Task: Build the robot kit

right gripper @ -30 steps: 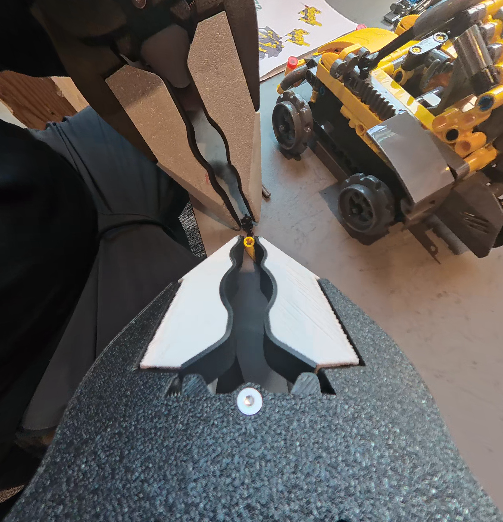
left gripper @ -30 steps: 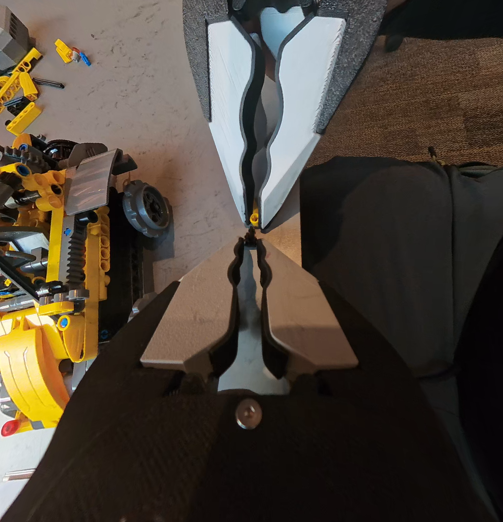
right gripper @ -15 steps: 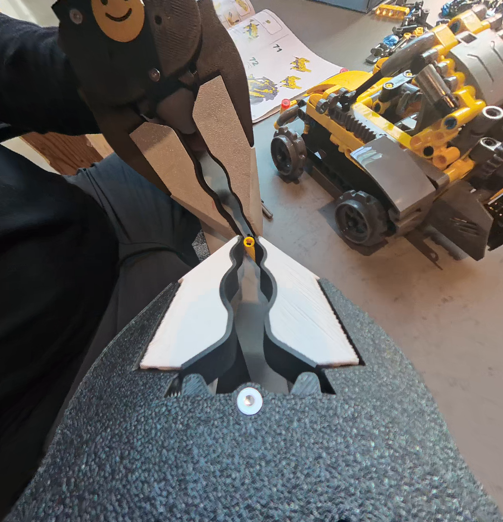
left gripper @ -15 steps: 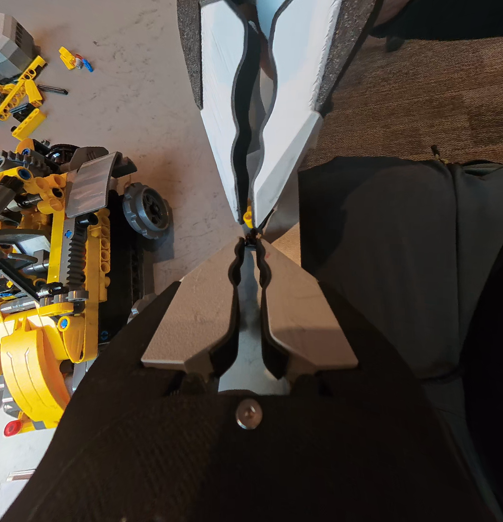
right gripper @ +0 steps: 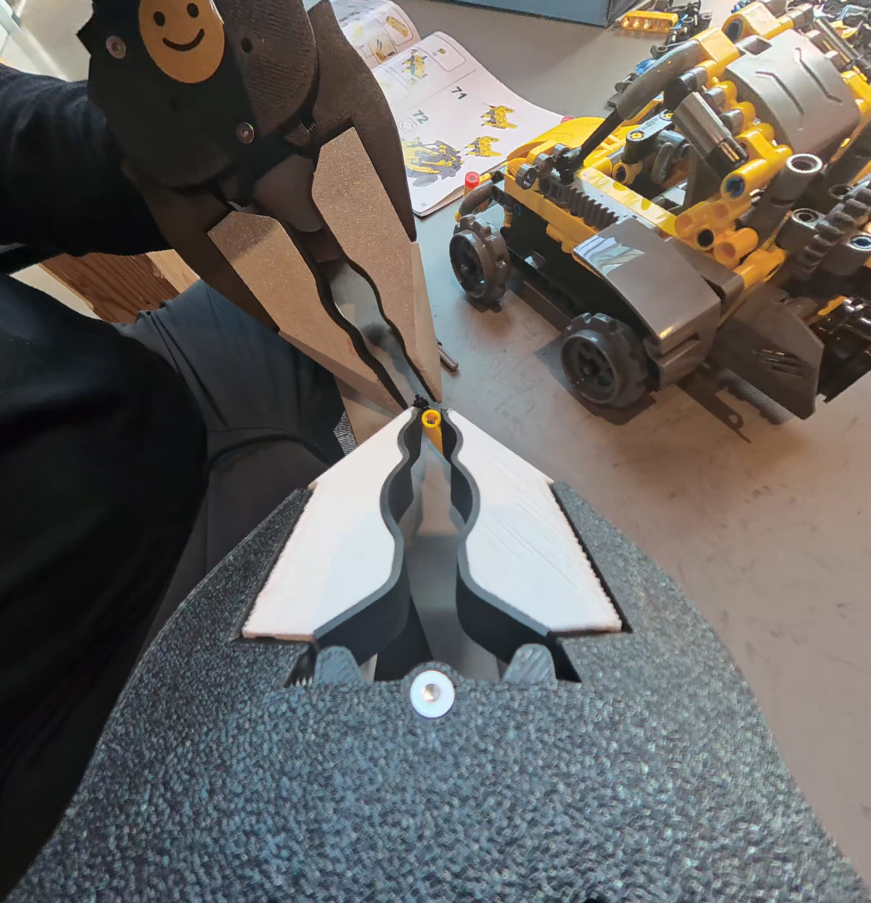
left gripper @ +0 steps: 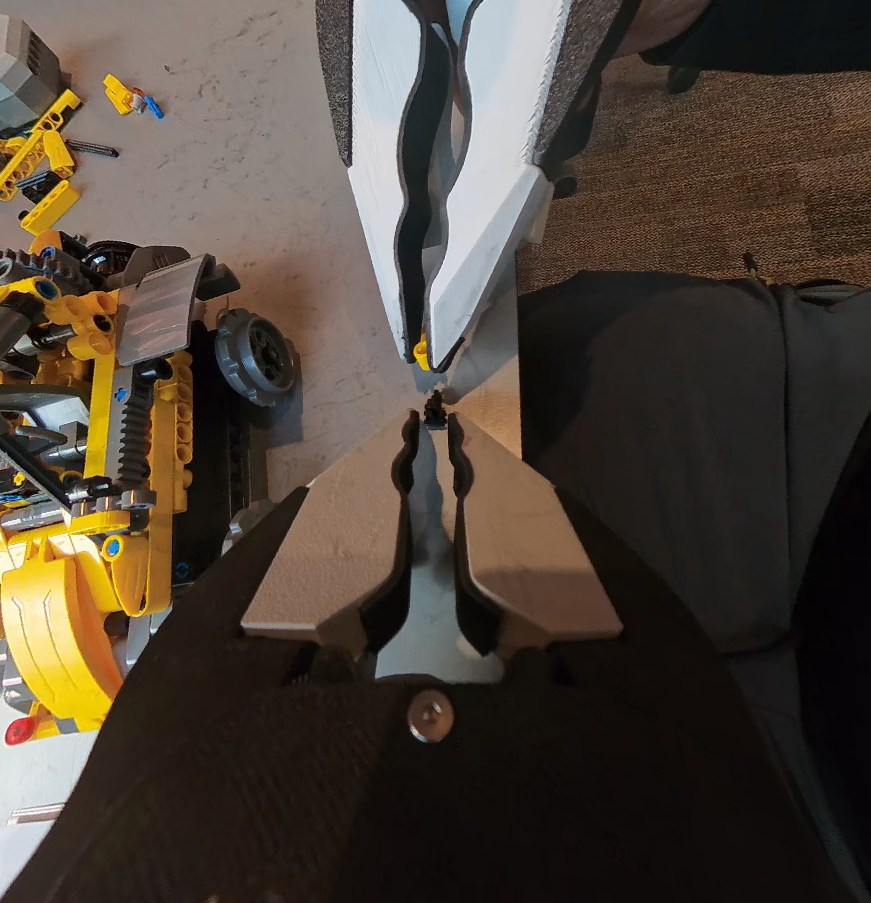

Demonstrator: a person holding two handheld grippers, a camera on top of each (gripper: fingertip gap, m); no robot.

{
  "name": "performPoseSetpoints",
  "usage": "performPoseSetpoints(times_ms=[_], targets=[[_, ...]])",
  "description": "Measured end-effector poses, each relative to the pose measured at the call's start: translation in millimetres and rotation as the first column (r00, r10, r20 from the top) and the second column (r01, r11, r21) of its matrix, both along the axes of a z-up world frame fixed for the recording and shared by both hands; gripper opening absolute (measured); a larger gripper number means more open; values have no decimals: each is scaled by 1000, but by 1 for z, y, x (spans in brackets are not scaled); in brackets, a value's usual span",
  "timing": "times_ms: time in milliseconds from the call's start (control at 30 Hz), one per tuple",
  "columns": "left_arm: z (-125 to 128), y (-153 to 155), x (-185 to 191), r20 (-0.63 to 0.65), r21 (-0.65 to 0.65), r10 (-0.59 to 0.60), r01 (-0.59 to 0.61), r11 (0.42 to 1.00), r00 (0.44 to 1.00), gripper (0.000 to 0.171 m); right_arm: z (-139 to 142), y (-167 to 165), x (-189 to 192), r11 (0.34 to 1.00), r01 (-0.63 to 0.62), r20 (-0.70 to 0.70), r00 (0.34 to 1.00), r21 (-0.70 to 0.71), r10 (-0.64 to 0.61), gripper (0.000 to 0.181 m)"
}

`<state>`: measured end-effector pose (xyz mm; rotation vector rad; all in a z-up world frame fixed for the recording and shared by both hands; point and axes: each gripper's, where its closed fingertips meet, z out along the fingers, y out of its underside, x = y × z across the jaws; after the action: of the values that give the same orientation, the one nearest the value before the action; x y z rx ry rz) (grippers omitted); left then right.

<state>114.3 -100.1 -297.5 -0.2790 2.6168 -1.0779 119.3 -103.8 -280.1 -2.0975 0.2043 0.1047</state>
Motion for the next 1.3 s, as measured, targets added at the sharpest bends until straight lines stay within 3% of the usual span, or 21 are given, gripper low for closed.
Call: performPoseSetpoints(times_ms=[233,367,567,800,933,1033,1300], targets=[[1,3,-1,0,0,5,-5,1000,1000,12,9,1,-2,999,-9,4,1000,42,9,5],[5,6,-1,50,8,21,-21,1000,999,16,25,3,-7,991,-27,-13,999,133,29,5],[41,2,-4,185,-108,53,-33,994,981,4,52,6,-23,938,-102,-42,992,331,123,4],[64,0,-10,308,-166,41,11,986,951,10,72,8,-21,872,-2,-393,892,489,222,5],[72,-2,-14,386,-163,26,41,986,922,12,62,8,-19,892,41,-542,806,450,237,5],[69,-3,-14,407,-125,-1,58,990,913,15,54,8,-20,911,40,-586,777,411,231,5],[67,-10,-18,419,-100,-71,124,987,905,13,56,9,-28,914,8,-607,750,407,263,5]])
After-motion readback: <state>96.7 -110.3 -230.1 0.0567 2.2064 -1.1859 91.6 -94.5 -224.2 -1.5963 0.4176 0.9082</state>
